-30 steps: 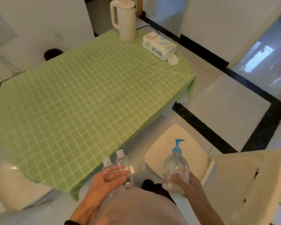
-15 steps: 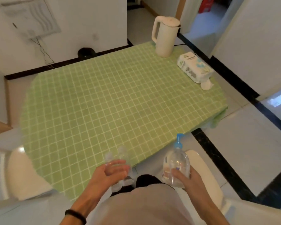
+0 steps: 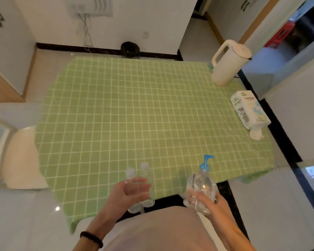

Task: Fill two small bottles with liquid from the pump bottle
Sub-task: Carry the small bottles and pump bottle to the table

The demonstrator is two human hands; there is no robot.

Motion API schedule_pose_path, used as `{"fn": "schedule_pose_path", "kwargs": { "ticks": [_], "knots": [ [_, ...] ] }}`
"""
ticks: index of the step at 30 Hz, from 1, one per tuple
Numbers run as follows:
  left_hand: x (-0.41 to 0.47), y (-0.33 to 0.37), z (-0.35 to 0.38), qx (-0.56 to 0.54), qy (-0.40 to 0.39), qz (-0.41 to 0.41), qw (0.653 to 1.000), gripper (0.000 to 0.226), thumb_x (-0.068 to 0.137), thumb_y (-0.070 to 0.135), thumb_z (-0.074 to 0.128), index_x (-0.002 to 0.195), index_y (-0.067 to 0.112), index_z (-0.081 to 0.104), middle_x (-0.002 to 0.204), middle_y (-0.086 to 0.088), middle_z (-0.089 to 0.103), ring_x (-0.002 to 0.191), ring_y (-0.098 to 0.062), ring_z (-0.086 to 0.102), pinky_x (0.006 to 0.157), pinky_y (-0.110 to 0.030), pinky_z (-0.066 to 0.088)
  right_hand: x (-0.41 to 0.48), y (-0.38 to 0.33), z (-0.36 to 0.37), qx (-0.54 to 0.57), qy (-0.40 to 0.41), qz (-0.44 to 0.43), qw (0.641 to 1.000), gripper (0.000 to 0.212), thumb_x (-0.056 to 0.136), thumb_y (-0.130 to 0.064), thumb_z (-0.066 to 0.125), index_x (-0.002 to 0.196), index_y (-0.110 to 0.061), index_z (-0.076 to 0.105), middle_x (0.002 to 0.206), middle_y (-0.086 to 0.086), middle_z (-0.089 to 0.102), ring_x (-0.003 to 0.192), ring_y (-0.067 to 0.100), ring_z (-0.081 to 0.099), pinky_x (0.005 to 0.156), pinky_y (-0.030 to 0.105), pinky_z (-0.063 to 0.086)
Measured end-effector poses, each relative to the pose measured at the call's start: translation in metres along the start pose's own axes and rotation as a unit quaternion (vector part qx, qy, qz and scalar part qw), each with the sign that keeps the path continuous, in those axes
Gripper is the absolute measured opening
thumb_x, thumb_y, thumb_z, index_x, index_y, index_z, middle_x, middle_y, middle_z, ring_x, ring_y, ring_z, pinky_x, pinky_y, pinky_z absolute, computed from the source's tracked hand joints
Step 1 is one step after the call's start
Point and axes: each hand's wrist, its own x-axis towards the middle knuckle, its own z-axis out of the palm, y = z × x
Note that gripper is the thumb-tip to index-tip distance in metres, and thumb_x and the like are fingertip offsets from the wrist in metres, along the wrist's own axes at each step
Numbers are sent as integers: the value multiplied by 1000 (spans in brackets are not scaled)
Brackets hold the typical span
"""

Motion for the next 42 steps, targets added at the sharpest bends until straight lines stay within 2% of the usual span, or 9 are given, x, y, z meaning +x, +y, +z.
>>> {"fn": "schedule_pose_path", "kwargs": {
  "ticks": [9, 15, 20, 22, 24, 29, 31, 36, 42],
  "knots": [
    [64, 15, 43, 6, 21, -3, 1000, 39, 84, 9, 86, 120, 20, 74, 113, 5, 83, 107, -10, 78, 88, -19, 58, 84, -33, -36, -39, -37, 22, 998, 86, 57, -60, 95, 131, -24, 72, 115, 2, 84, 107, 19, 81, 93, 38, 59],
    [147, 23, 115, 5, 22, -31, 999, 43, 81, 15, 90, 120, 22, 74, 116, 8, 82, 109, -9, 77, 98, -28, 57, 171, -56, -96, -85, -44, 18, 995, 78, 57, -63, 95, 126, -35, 69, 112, -13, 83, 102, 6, 80, 87, 31, 55],
    [221, 21, 179, -2, 58, -42, 997, 47, 77, 11, 92, 120, 21, 74, 116, 6, 82, 113, -12, 76, 89, -18, 61, 273, -65, -149, -139, -30, -5, 990, 79, 46, -59, 92, 116, -31, 69, 104, -11, 81, 91, 5, 79, 84, 38, 63],
    [248, 19, 196, 16, 75, -26, 997, 44, 79, 10, 91, 117, 25, 77, 118, 8, 81, 113, -10, 76, 88, -17, 60, 315, -68, -163, -150, -37, -27, 988, 82, 44, -59, 90, 116, -29, 67, 104, -8, 77, 86, 2, 77, 74, 28, 63],
    [272, 19, 206, 41, 95, -10, 995, 44, 80, 9, 90, 119, 25, 77, 118, 8, 81, 112, -10, 76, 88, -20, 61, 350, -67, -175, -162, -48, -66, 983, 77, 47, -53, 94, 114, -31, 63, 100, -9, 74, 79, -4, 73, 60, 15, 57],
    [315, 27, 224, 101, 163, 42, 981, 53, 68, 18, 94, 117, 28, 74, 112, 6, 82, 105, -15, 78, 90, -34, 62, 414, -63, -203, -169, -48, -162, 971, 78, 64, -17, 106, 117, -40, 54, 104, -17, 73, 85, -4, 73, 68, 12, 58],
    [330, 28, 226, 140, 158, 71, 975, 54, 65, 24, 95, 115, 28, 75, 113, 7, 81, 104, -13, 77, 89, -24, 60, 433, -60, -206, -173, -44, -196, 964, 84, 61, -22, 108, 121, -38, 53, 108, -21, 71, 88, -2, 73, 71, 14, 58],
    [362, 23, 226, 211, 147, 131, 957, 50, 67, 5, 96, 110, 21, 74, 114, 7, 80, 107, -8, 74, 92, -15, 54, 460, -51, -199, -150, -35, -276, 949, 99, 54, -47, 98, 137, -29, 48, 111, -41, 61, 94, -11, 68, 73, 4, 53],
    [377, 11, 222, 227, 126, 179, 949, 52, 67, 4, 96, 110, 20, 73, 114, 7, 80, 107, -11, 76, 94, -23, 58, 477, -40, -191, -127, -49, -342, 930, 106, 56, -56, 98, 145, -30, 47, 126, -18, 67, 108, 3, 72, 85, 13, 59]
  ]
}}
